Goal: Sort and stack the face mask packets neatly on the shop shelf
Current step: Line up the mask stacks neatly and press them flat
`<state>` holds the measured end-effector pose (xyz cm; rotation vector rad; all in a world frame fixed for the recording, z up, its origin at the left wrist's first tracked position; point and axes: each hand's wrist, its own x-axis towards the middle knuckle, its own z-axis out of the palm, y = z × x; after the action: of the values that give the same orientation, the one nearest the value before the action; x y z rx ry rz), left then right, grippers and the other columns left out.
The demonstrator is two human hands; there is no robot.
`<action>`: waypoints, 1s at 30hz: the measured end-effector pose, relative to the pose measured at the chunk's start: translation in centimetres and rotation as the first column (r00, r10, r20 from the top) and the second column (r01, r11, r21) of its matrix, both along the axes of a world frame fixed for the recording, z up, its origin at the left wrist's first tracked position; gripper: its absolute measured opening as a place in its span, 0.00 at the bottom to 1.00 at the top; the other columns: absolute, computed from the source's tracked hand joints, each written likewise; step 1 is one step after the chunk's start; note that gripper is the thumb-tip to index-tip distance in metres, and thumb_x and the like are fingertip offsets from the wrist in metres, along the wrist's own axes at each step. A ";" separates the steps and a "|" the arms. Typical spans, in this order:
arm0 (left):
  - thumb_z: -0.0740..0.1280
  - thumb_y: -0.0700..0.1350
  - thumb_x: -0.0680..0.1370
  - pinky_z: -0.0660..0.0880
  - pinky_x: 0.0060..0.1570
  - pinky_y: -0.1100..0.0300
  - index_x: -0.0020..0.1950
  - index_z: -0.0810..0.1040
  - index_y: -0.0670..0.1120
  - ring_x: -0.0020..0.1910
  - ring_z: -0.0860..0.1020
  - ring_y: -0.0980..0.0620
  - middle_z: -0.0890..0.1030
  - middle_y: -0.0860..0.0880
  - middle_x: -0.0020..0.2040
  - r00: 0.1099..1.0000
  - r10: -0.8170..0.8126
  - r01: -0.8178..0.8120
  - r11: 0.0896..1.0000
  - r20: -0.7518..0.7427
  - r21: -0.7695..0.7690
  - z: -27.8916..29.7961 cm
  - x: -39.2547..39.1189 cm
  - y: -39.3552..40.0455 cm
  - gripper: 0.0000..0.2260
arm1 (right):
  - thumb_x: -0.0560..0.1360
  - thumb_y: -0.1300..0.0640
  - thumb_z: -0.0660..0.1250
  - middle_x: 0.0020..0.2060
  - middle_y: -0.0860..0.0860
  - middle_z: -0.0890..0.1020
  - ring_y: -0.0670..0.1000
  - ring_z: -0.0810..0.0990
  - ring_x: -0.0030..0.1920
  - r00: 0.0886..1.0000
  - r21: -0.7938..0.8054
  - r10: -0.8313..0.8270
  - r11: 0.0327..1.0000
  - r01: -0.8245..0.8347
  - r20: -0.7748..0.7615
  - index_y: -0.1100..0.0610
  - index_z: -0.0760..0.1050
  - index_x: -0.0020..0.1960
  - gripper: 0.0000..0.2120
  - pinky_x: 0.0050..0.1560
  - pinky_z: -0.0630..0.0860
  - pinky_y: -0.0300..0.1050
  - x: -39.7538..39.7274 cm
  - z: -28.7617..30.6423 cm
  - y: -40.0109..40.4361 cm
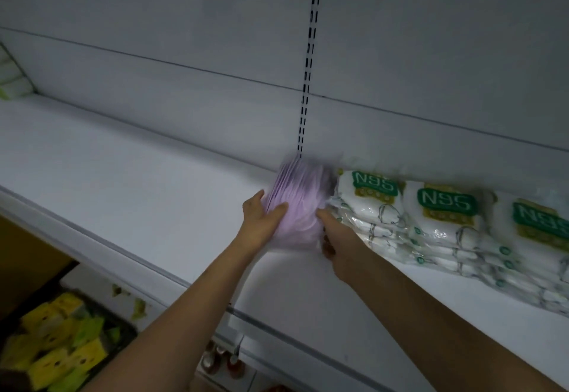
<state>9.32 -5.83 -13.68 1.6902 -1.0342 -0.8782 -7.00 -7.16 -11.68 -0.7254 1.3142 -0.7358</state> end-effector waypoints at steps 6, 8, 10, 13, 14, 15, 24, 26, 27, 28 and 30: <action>0.64 0.56 0.80 0.75 0.63 0.45 0.62 0.79 0.43 0.57 0.81 0.44 0.82 0.42 0.60 0.998 -0.062 0.064 0.993 -0.025 0.096 1.3 1.9 0.6 0.19 | 0.75 0.54 0.72 0.56 0.61 0.83 0.60 0.83 0.56 0.944 -0.003 0.015 1.000 -0.015 0.329 0.65 0.76 0.63 0.21 0.62 0.77 0.58 2.5 -0.6 -0.3; 0.58 0.57 0.83 0.76 0.63 0.46 0.54 0.83 0.46 0.54 0.82 0.46 0.84 0.45 0.54 0.994 -0.102 0.106 0.990 -0.041 0.091 2.1 2.6 0.9 0.18 | 0.73 0.55 0.74 0.55 0.60 0.84 0.59 0.83 0.55 0.957 -0.015 0.063 0.998 -0.062 0.281 0.64 0.77 0.62 0.21 0.63 0.76 0.57 3.2 -0.5 -0.6; 0.51 0.58 0.85 0.73 0.66 0.48 0.59 0.82 0.46 0.58 0.80 0.46 0.83 0.45 0.58 0.978 -0.173 0.188 0.973 -0.117 0.130 2.4 3.2 0.9 0.23 | 0.67 0.57 0.77 0.54 0.60 0.84 0.60 0.84 0.54 0.977 -0.034 0.050 0.998 -0.044 0.206 0.64 0.76 0.62 0.26 0.62 0.77 0.57 3.9 -0.6 -0.9; 0.49 0.55 0.86 0.71 0.63 0.51 0.60 0.78 0.39 0.58 0.79 0.43 0.81 0.41 0.58 0.969 -0.232 0.240 0.965 -0.084 0.106 2.9 3.4 0.6 0.25 | 0.50 0.53 0.76 0.56 0.63 0.82 0.63 0.83 0.55 0.992 -0.085 0.080 0.994 -0.072 0.097 0.63 0.74 0.63 0.41 0.60 0.78 0.59 4.6 -1.4 -1.8; 0.50 0.54 0.86 0.72 0.60 0.52 0.57 0.77 0.39 0.55 0.78 0.44 0.81 0.41 0.55 0.967 -0.243 0.248 0.966 -0.081 0.069 2.8 3.3 0.6 0.23 | 0.52 0.52 0.75 0.58 0.65 0.81 0.63 0.81 0.58 0.989 -0.098 0.099 0.991 -0.088 0.112 0.63 0.74 0.63 0.40 0.60 0.78 0.59 4.7 -1.0 -1.6; 0.52 0.53 0.86 0.72 0.58 0.53 0.56 0.77 0.40 0.52 0.77 0.45 0.80 0.41 0.52 0.964 -0.251 0.255 0.966 -0.084 0.040 2.6 3.2 0.5 0.20 | 0.59 0.51 0.75 0.59 0.65 0.81 0.62 0.81 0.59 0.982 -0.097 0.094 0.992 -0.079 0.162 0.63 0.74 0.63 0.35 0.59 0.79 0.59 4.9 -0.3 -1.3; 0.65 0.44 0.82 0.72 0.61 0.69 0.68 0.74 0.55 0.65 0.74 0.54 0.73 0.55 0.68 0.940 -0.332 0.335 0.941 0.074 -0.043 0.5 2.7 2.9 0.15 | 0.68 0.49 0.79 0.49 0.59 0.85 0.57 0.86 0.45 0.985 -0.049 0.159 0.987 -0.156 0.072 0.61 0.78 0.60 0.27 0.39 0.82 0.47 5.1 -0.3 -2.0; 0.67 0.43 0.79 0.78 0.57 0.62 0.64 0.77 0.57 0.58 0.79 0.56 0.76 0.53 0.66 0.950 -0.296 0.294 0.955 -0.096 -0.035 1.2 3.1 3.0 0.16 | 0.73 0.58 0.74 0.47 0.59 0.85 0.57 0.86 0.45 0.988 -0.093 0.142 0.986 -0.137 0.053 0.61 0.79 0.57 0.15 0.38 0.81 0.45 4.3 -0.4 -1.5; 0.68 0.43 0.78 0.79 0.51 0.64 0.64 0.77 0.55 0.53 0.81 0.58 0.77 0.50 0.65 0.954 -0.244 0.242 0.970 -0.173 -0.036 1.4 3.4 3.1 0.16 | 0.73 0.59 0.74 0.46 0.57 0.86 0.56 0.85 0.45 0.990 -0.117 0.137 0.984 -0.131 0.041 0.60 0.79 0.56 0.13 0.39 0.80 0.45 3.8 -0.4 -1.4; 0.71 0.45 0.77 0.78 0.47 0.65 0.66 0.74 0.53 0.51 0.81 0.58 0.76 0.48 0.65 0.961 -0.181 0.179 0.983 -0.208 -0.031 1.8 3.7 3.3 0.18 | 0.72 0.58 0.75 0.46 0.55 0.86 0.55 0.85 0.46 0.987 -0.155 0.158 0.976 -0.155 0.006 0.58 0.79 0.56 0.14 0.40 0.80 0.45 3.4 -0.5 -1.4; 0.76 0.57 0.72 0.79 0.55 0.60 0.74 0.66 0.52 0.60 0.79 0.53 0.72 0.50 0.70 0.960 -0.105 0.110 0.994 -0.258 0.005 2.3 4.3 3.2 0.35 | 0.69 0.56 0.78 0.50 0.52 0.86 0.53 0.85 0.50 0.956 -0.264 0.290 0.919 -0.293 -0.050 0.55 0.78 0.61 0.22 0.46 0.81 0.47 2.8 -0.2 -0.9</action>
<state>13.67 -2.67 -11.34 1.4986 -0.9487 -1.1490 -4.24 -8.08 -11.92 -1.1192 1.0921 -0.6732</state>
